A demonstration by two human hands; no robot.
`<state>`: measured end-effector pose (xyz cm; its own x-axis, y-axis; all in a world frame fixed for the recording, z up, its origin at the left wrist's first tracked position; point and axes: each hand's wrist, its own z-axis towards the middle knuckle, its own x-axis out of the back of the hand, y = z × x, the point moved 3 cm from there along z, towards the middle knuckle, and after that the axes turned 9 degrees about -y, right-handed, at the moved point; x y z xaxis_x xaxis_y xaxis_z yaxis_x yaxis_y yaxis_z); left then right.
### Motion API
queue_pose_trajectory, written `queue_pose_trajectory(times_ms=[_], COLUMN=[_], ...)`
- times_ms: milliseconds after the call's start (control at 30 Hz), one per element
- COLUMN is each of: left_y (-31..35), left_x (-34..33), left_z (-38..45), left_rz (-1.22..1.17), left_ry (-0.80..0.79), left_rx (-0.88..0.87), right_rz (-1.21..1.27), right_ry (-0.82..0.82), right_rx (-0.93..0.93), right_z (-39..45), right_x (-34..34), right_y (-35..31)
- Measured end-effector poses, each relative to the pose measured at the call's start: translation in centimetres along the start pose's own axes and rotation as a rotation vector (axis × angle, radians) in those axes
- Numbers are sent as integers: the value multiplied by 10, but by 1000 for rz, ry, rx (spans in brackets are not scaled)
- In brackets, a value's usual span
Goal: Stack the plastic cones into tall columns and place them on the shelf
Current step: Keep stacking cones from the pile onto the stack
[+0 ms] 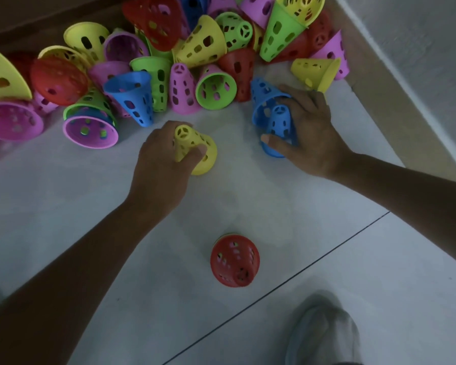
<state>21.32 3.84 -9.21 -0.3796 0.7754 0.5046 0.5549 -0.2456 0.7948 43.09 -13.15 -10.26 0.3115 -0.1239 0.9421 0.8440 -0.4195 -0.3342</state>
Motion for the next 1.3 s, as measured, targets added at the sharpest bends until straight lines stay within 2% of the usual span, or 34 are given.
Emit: queue_pose_trajectory(times_ms=[433, 700, 1067, 1300], left_y=[20, -4, -18, -28], left_x=[5, -24, -41, -38], left_z=[-51, -38, -43, -52], left_rz=[-123, 57, 389, 294], left_ry=[-13, -81, -12, 0], left_rx=[-69, -46, -188, -155], right_rz=[204, 269, 530, 624], right_ry=[97, 110, 153, 174], right_rx=[-87, -159, -340, -372], right_z=[-70, -111, -159, -181], right_x=[-12, -15, -3, 3], right_y=[-29, -48, -88, -107])
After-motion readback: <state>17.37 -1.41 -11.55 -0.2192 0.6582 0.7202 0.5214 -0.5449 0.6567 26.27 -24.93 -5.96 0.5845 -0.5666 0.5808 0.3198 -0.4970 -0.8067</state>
